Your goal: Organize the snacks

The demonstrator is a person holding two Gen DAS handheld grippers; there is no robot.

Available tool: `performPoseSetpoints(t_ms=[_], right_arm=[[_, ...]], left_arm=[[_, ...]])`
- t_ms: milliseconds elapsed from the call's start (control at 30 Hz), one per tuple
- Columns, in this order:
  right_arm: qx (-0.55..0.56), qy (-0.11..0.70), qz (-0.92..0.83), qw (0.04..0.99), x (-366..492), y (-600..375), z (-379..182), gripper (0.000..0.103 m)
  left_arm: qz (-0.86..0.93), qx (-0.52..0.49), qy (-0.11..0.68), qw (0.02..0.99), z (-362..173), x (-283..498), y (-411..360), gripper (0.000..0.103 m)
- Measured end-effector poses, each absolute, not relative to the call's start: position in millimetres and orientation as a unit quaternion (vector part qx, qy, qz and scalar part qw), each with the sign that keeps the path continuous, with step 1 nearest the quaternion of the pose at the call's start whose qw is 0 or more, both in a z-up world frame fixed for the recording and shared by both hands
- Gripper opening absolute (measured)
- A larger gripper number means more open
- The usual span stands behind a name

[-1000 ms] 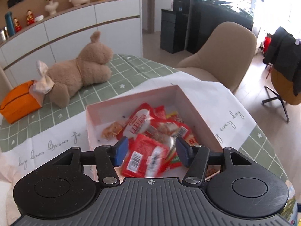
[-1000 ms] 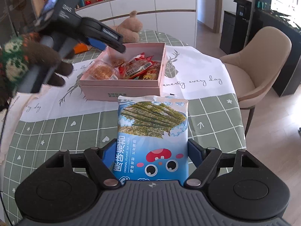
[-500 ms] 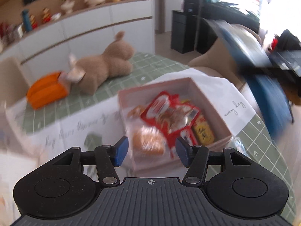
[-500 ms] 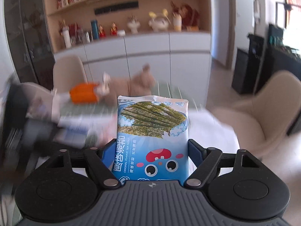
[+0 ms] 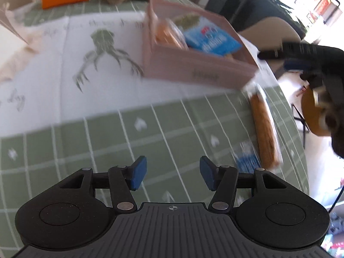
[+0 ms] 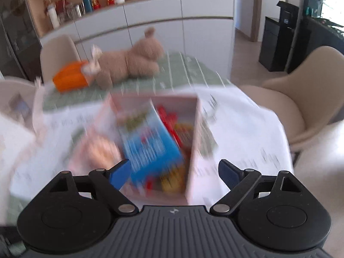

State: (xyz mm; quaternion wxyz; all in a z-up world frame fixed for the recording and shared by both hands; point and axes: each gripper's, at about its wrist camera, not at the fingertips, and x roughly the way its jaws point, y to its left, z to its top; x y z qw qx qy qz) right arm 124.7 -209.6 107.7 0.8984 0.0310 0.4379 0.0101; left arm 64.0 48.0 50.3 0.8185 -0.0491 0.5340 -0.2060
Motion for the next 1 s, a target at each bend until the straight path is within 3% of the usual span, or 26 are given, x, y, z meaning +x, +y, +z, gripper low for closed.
performPoseSetpoints(t_ms=[267, 400, 500, 533, 900, 1000], right_arm=[[0.105, 0.482, 0.007, 0.87, 39, -214, 65, 0.088], [0.086, 0.497, -0.006, 0.864, 23, -199, 46, 0.066], [0.08, 0.51, -0.015, 0.856, 27, -188, 35, 0.041], [0.076, 0.51, -0.01, 0.857, 28, -183, 37, 0.039], [0.107, 0.525, 0.108, 0.837, 12, -131, 40, 0.04], [0.088, 0.527, 0.129, 0.835, 1, -123, 41, 0.046]], left_arm=[[-0.236, -0.022, 0.529, 0.815, 54, 44, 33, 0.06], [-0.238, -0.022, 0.529, 0.814, 54, 42, 36, 0.06], [-0.231, -0.024, 0.531, 0.815, 53, 41, 42, 0.06], [-0.228, -0.027, 0.532, 0.815, 53, 41, 45, 0.06], [-0.201, -0.066, 0.532, 0.82, 54, 36, 79, 0.059], [-0.203, -0.067, 0.533, 0.819, 55, 36, 77, 0.059]])
